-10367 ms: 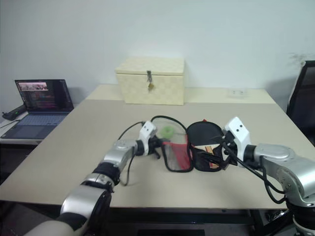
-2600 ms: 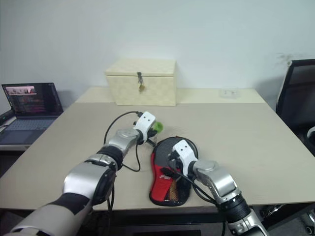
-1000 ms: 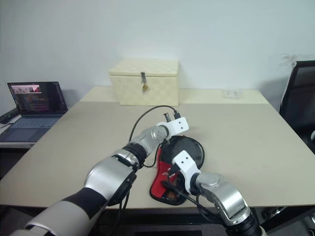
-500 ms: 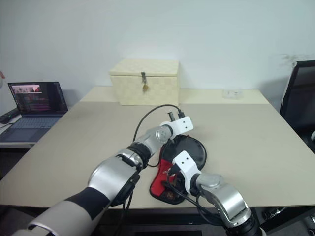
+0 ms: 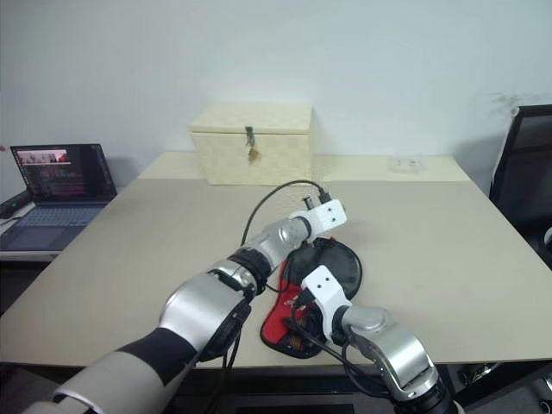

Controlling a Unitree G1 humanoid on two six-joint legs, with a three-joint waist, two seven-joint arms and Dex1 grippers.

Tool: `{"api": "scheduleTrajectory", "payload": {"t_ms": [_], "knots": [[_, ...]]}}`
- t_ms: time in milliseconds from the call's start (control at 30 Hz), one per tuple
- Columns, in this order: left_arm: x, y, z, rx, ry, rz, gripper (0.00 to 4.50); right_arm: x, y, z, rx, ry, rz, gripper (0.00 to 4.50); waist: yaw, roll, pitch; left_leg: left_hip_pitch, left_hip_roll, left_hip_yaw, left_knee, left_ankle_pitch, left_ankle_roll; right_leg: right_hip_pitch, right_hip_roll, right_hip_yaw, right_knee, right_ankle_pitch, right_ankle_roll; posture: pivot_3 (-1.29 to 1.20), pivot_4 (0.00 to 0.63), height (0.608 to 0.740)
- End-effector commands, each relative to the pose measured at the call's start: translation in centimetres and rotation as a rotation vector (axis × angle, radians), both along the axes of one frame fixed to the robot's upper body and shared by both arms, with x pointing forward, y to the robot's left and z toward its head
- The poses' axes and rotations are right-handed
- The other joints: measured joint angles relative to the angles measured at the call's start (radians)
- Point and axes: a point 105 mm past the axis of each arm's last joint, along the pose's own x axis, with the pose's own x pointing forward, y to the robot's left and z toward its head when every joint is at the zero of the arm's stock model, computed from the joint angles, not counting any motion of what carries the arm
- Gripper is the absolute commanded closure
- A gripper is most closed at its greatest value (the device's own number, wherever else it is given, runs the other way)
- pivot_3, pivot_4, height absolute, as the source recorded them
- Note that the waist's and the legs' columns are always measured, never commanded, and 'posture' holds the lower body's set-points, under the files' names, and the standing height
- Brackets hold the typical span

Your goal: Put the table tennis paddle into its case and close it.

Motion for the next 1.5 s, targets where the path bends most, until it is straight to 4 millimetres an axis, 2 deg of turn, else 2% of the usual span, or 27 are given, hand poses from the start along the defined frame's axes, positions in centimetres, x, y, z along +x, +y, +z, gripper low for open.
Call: {"api": "scheduleTrajectory", "payload": {"t_ms": [33,167,200,367,533,600,733,867,1000,1067,1133,1167,1300,1400,1500], "knots": [[-0.1,-0.8,2.9,-0.054,-0.074,-0.045,1.63,-1.9,0.2,-4.2,-0.057,0.208,0.041,0.0,-0.001,0.0,0.0,0.0,0.0,0.0,0.0,0.0,0.0,0.0,0.0,0.0,0.0,0.0,0.0,0.0,0.15,0.74],[-0.6,-1.9,2.7,-0.048,-0.065,-0.091,0.17,-1.7,0.3,-4.1,-0.059,0.204,0.049,0.0,-0.003,0.0,-0.001,0.0,0.0,0.0,0.0,0.0,0.0,0.0,0.0,0.0,0.0,0.0,0.0,0.0,0.15,0.74],[-0.7,-2.2,2.6,-0.046,-0.066,-0.101,0.04,-1.7,0.3,-4.1,-0.059,0.204,0.05,0.0,-0.003,0.0,-0.001,0.0,0.0,0.0,0.0,0.0,0.0,0.0,0.0,0.0,0.0,0.0,0.0,0.0,0.15,0.74],[-1.1,-3.2,3.0,-0.089,-0.051,-0.128,0.04,-1.7,-0.1,-4.1,-0.061,0.201,0.042,0.0,-0.003,0.0,-0.001,0.0,0.0,0.0,0.0,0.0,0.0,0.0,0.0,0.0,0.0,0.0,0.0,0.0,0.15,0.74],[-0.7,-1.9,4.1,-0.208,-0.026,-0.117,0.04,-1.3,-0.2,-3.2,-0.036,0.18,0.045,0.0,-0.004,0.0,-0.001,0.0,0.0,0.0,0.0,0.0,0.0,0.0,0.0,0.0,0.0,0.0,0.0,0.0,0.15,0.74],[-0.2,-0.2,4.5,-0.297,0.001,-0.088,0.04,-1.2,-0.1,-2.3,-0.01,0.163,0.059,0.0,-0.005,0.0,-0.001,0.0,-0.001,0.0,0.0,0.0,0.0,0.0,0.0,0.0,0.0,0.0,0.0,0.0,0.15,0.74],[0.8,5.2,5.2,-0.452,0.028,-0.043,0.04,-1.0,0.3,0.5,0.068,0.111,0.119,0.0,-0.019,0.0,-0.001,0.001,0.0,0.0,0.0,0.0,0.0,0.0,0.0,0.001,0.001,0.0,0.0,0.0,0.15,0.74],[0.2,8.9,5.4,-0.582,0.072,-0.127,0.04,-0.5,-0.2,2.6,0.098,0.067,0.128,0.0,-0.019,0.0,-0.001,0.0,0.0,0.0,0.0,0.0,0.0,0.0,-0.001,0.0,0.0,0.001,-0.003,0.0,0.15,0.74],[-1.9,12.1,6.1,-0.845,0.228,-0.331,0.04,-0.1,-0.5,4.2,0.129,0.048,0.119,0.0,-0.018,0.0,0.0,-0.002,-0.001,0.0,0.0,0.0,0.0,-0.001,-0.003,-0.001,0.0,0.002,-0.003,0.0,0.15,0.74],[-4.2,15.2,6.1,-0.929,0.341,-0.44,0.04,-0.1,-0.5,5.0,0.155,0.038,0.115,0.0,-0.022,0.001,0.0,-0.002,-0.001,-0.001,0.0,0.0,0.0,-0.001,-0.003,-0.001,0.0,0.002,-0.003,0.0,0.15,0.74],[-6.6,17.8,5.8,-0.963,0.42,-0.475,0.04,0.5,-1.0,5.4,0.183,0.025,0.071,0.0,-0.042,0.001,0.0,-0.001,0.0,-0.001,0.0,0.0,0.0,-0.001,-0.003,0.0,0.001,0.001,-0.004,0.0,0.15,0.74],[-7.3,18.4,5.7,-0.971,0.44,-0.469,0.04,0.9,-1.3,5.5,0.194,0.021,0.044,0.0,-0.048,0.001,0.0,-0.001,0.008,-0.003,0.0,0.0,0.0,-0.001,-0.003,0.002,0.001,0.002,-0.004,0.0,0.15,0.74],[-10.2,20.2,5.2,-0.991,0.484,-0.442,0.04,2.8,-3.6,6.6,0.259,-0.006,-0.075,0.0,-0.042,0.001,0.0,-0.001,0.01,-0.005,0.001,0.0,0.0,-0.001,-0.003,0.001,0.002,0.001,-0.004,0.0,0.15,0.74],[-11.9,20.4,4.9,-0.994,0.507,-0.431,0.04,5.0,-5.6,7.1,0.293,-0.035,-0.185,0.0,-0.03,0.001,0.0,-0.001,0.01,-0.004,0.002,0.0,-0.001,0.0,-0.002,0.001,0.002,0.002,-0.005,0.0,0.15,0.74],[-13.1,20.3,4.4,-0.968,0.529,-0.413,0.04,7.6,-7.3,6.7,0.296,-0.06,-0.31,0.0,-0.023,0.001,0.0,0.0,0.01,-0.002,0.002,0.0,0.0,0.0,-0.002,0.002,0.003,0.002,-0.006,0.0,0.15,0.74]]}}
